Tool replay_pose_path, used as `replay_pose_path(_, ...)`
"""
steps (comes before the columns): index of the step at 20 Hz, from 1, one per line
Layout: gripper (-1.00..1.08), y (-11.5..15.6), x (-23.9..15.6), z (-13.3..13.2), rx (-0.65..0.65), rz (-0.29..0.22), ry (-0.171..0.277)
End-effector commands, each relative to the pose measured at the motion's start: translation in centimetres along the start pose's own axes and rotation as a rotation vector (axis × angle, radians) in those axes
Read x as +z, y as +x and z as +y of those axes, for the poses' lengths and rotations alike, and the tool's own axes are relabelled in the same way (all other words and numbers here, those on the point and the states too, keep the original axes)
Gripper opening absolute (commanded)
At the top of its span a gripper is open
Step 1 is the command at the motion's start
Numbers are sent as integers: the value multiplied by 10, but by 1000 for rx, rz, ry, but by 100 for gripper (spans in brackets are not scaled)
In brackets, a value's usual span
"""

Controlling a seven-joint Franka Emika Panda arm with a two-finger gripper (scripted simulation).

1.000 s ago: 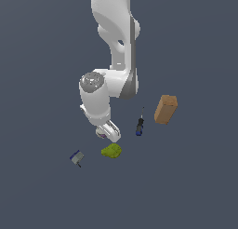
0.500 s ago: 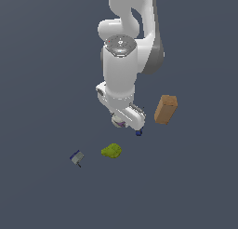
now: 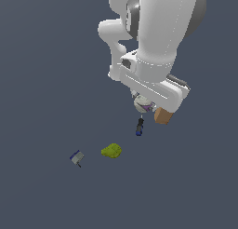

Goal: Pick up a designated object from a clutter of objects.

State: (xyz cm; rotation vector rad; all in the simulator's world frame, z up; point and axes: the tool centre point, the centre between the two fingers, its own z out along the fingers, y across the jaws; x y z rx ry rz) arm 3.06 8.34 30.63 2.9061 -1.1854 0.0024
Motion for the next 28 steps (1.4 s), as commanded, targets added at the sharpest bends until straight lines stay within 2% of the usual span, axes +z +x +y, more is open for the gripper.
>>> replay_pose_path(1, -100, -14, -26, -15, 1, 1, 0)
replay_pose_path(7, -100, -42, -81, -48, 0, -1, 1)
replay_pose_path(13, -100, -61, -118, -72, 0, -2, 2)
replay_pose_path(20, -100, -72, -141, -87, 0, -3, 2)
replay_pose_path(28, -100, -75, -149, -93, 0, -3, 2)
